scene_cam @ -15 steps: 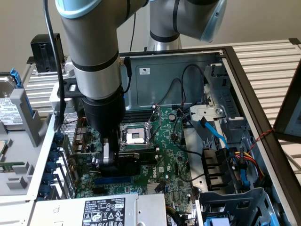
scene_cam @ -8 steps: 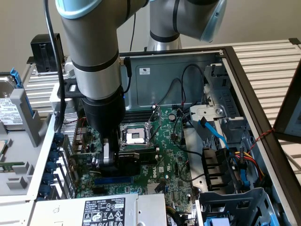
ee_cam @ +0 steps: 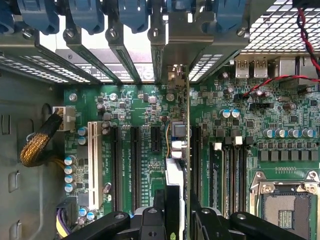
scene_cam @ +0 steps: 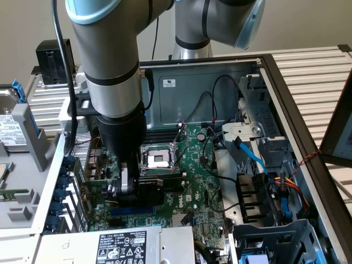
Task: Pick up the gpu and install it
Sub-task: 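Insert the gpu into the slot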
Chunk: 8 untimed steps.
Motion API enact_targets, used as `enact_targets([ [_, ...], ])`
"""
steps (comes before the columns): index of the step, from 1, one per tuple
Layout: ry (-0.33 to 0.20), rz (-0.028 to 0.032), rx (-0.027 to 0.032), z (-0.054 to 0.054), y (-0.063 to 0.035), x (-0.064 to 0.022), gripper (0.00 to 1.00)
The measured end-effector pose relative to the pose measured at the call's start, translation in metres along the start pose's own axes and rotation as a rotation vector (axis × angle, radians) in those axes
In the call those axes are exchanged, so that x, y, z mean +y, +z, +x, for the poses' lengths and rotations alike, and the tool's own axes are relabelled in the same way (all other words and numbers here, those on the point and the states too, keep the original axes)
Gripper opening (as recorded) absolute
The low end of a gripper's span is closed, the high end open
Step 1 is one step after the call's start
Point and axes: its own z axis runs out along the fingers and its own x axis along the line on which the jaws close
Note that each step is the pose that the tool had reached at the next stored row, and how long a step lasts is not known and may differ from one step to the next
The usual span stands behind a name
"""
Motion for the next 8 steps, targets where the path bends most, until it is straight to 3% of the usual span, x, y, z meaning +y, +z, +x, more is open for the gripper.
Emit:
enact_targets([
  [8, -0.001, -0.0009, 0.0002, -0.0004, 0.0009, 0.0001, 0.28],
])
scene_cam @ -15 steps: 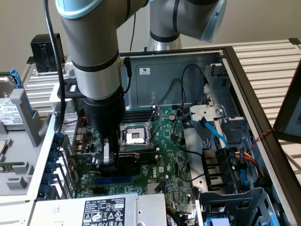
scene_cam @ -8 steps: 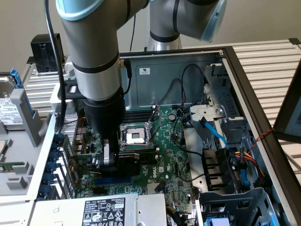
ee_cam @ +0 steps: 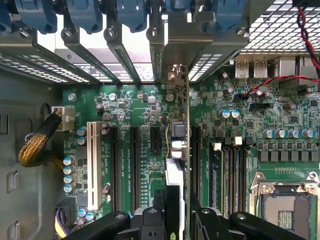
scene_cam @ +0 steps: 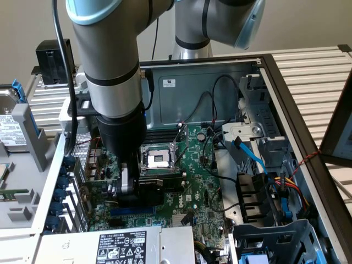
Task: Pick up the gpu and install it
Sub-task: 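Insert the gpu into the slot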
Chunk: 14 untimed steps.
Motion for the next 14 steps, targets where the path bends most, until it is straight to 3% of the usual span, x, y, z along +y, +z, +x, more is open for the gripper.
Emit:
enact_targets([
  [14, 0.0, -0.0008, 0.0002, 0.0005, -0.0001, 0.0006, 0.28],
])
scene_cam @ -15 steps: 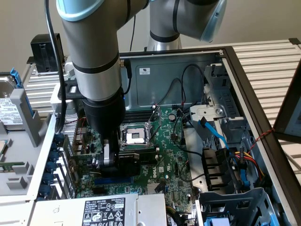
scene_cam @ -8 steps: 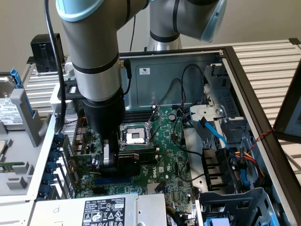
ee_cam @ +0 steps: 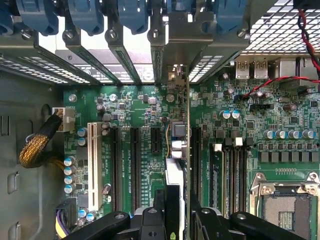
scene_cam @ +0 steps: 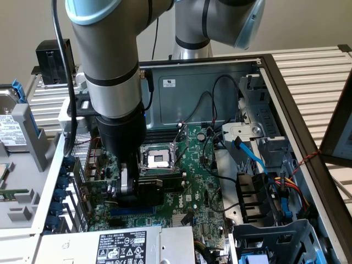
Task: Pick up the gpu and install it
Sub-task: 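Insert the gpu into the slot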
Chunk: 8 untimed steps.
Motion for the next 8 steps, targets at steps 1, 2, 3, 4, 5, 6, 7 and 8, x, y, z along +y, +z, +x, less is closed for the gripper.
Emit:
enact_targets([
  [1, 0.0, 0.0001, -0.0002, 0.0, 0.0002, 0.0, 0.28],
  [2, 0.0, 0.0001, -0.0002, 0.0, 0.0003, 0.0, 0.28],
  [3, 0.0, 0.0002, -0.0003, 0.0, 0.0003, 0.0, 0.28],
  [4, 0.0, 0.0002, -0.0003, 0.0, 0.0003, 0.0, 0.28],
  [5, 0.0, 0.0002, -0.0004, 0.0, 0.0004, 0.0, 0.28],
  [6, 0.0, 0.0002, -0.0004, 0.0001, 0.0004, 0.0001, 0.28],
  [7, 0.0, 0.0002, -0.0003, 0.0003, 0.0004, 0.0002, 0.28],
  [8, 0.0, 0.0003, -0.0004, 0.0005, 0.0005, 0.0002, 0.28],
])
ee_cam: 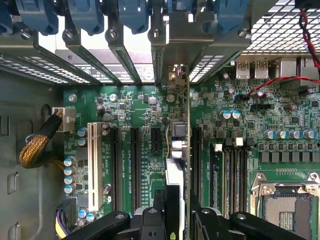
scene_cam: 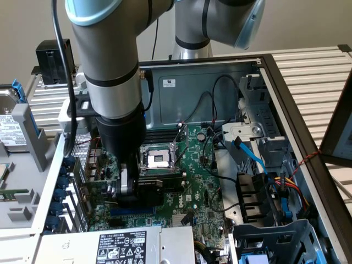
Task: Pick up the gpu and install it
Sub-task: 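Insert the gpu into the slot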
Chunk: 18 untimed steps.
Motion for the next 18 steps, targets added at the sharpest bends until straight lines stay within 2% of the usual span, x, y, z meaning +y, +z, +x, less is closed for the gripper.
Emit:
enact_targets([
  [18, 0.0, -0.0003, 0.0004, -0.0005, 0.003, 0.0021, 0.28],
])
